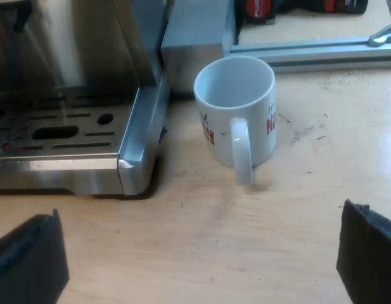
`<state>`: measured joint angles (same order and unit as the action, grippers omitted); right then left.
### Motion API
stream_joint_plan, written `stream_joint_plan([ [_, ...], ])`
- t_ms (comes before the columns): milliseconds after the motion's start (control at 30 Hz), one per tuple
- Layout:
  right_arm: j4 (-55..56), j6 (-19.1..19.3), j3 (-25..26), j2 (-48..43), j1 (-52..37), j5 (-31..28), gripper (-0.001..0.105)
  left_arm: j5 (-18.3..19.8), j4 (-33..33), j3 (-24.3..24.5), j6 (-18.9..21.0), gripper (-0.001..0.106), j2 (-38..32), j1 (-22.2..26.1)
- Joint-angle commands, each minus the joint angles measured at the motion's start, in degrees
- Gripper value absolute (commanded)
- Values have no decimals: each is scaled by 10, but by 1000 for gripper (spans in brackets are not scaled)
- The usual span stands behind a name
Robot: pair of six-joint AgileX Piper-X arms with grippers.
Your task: Grind coffee beans and then tamp
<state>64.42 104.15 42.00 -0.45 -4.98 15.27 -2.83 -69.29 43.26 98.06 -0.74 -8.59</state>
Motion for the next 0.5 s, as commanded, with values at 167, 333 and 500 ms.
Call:
stream_joint_plan([
  [167, -22, 0, -68, -26, 1, 4, 88, 5, 65, -79, 7, 105, -80, 1],
  [333, -22, 0, -84, -26, 1, 4, 88, 15, 88, -127, 7, 105, -80, 1],
  [500, -35, 0, -109, -26, 1, 4, 88, 23, 96, -130, 7, 105, -80, 1],
])
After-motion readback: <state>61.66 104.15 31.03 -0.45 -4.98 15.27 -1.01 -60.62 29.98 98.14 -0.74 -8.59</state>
